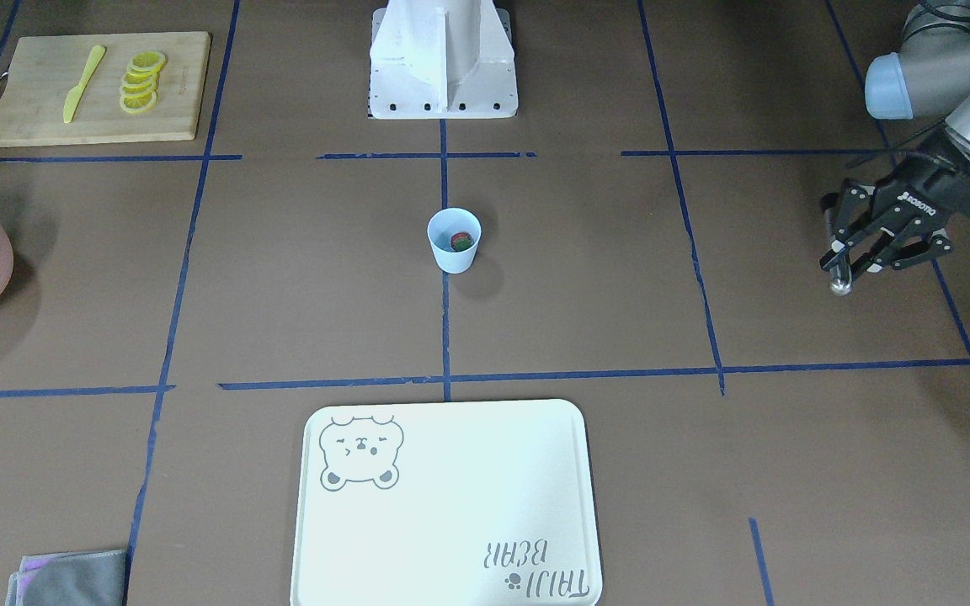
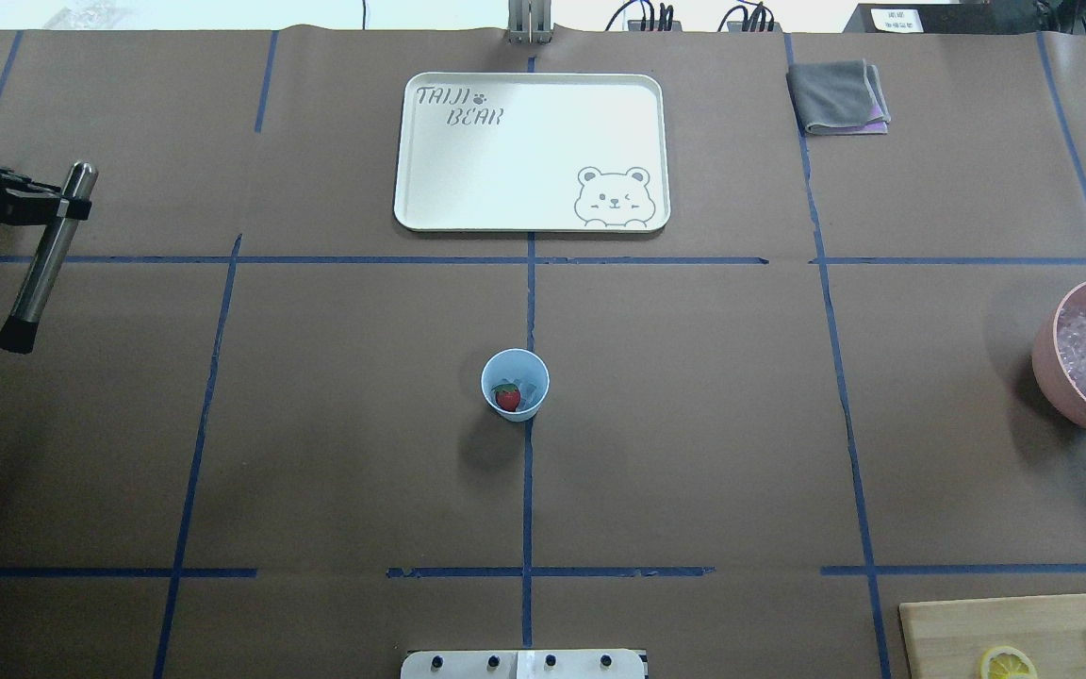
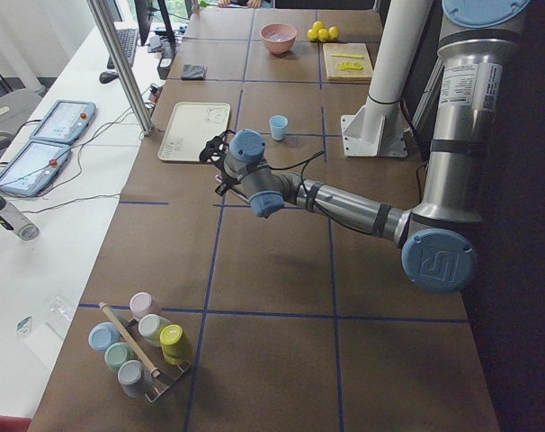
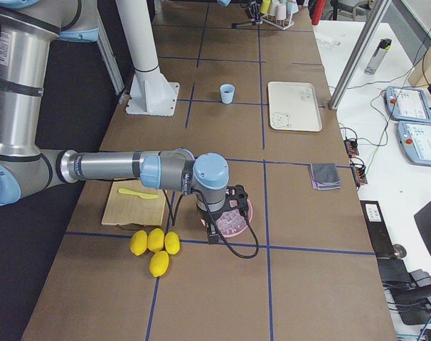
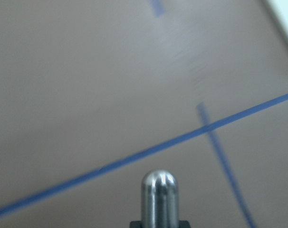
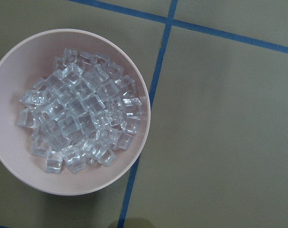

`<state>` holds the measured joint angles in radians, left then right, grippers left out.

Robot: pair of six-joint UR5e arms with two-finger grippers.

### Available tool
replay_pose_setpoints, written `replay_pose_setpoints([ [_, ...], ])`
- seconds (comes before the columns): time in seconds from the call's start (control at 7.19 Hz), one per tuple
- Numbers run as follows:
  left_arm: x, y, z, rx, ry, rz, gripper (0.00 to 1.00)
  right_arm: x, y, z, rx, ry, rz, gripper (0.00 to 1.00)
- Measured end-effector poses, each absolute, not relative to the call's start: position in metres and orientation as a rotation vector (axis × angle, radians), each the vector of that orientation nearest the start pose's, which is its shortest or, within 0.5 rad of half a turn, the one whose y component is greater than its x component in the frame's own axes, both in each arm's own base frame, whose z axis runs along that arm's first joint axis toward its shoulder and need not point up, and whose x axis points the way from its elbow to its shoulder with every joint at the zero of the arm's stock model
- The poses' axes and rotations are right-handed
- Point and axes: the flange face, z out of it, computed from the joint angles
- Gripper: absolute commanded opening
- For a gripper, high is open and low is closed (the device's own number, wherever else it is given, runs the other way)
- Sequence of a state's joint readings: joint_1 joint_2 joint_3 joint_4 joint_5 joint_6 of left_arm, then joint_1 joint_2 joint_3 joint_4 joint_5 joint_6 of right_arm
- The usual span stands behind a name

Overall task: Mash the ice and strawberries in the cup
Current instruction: 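Grasp the metal muddler upright with the left gripper and lift it, then carry the muddler with the left gripper over the cup and lower it in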

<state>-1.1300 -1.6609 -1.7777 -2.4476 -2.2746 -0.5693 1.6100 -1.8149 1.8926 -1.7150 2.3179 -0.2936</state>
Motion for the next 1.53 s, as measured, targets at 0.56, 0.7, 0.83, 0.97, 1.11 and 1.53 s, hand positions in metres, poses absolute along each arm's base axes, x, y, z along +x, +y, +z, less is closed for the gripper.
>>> replay_pose_setpoints([
  [0.56,0.190,-0.507,0.288,0.996,1.249,0.400,0.00,0.081,-0.381,0.619,0.062,-0.747,-0.197,0.99],
  [0.7,0.225,-0.503,0.263,1.102,1.302,0.451,0.00,0.081,-0.381,0.616,0.065,-0.747,-0.194,0.99],
  [0.83,0.267,-0.491,0.246,1.214,1.355,0.482,0.00,0.081,-0.381,0.614,0.068,-0.746,-0.193,0.99],
  [0.97,0.304,-0.475,0.230,1.341,1.392,0.518,0.00,0.081,-0.381,0.613,0.069,-0.746,-0.192,0.99],
  [1.11,0.327,-0.461,0.209,1.454,1.421,0.548,0.00,0.081,-0.381,0.613,0.069,-0.746,-0.191,0.99],
  [1.53,0.391,-0.406,0.183,1.630,1.560,0.449,0.00,0.081,-0.381,0.613,0.070,-0.746,-0.191,0.99],
])
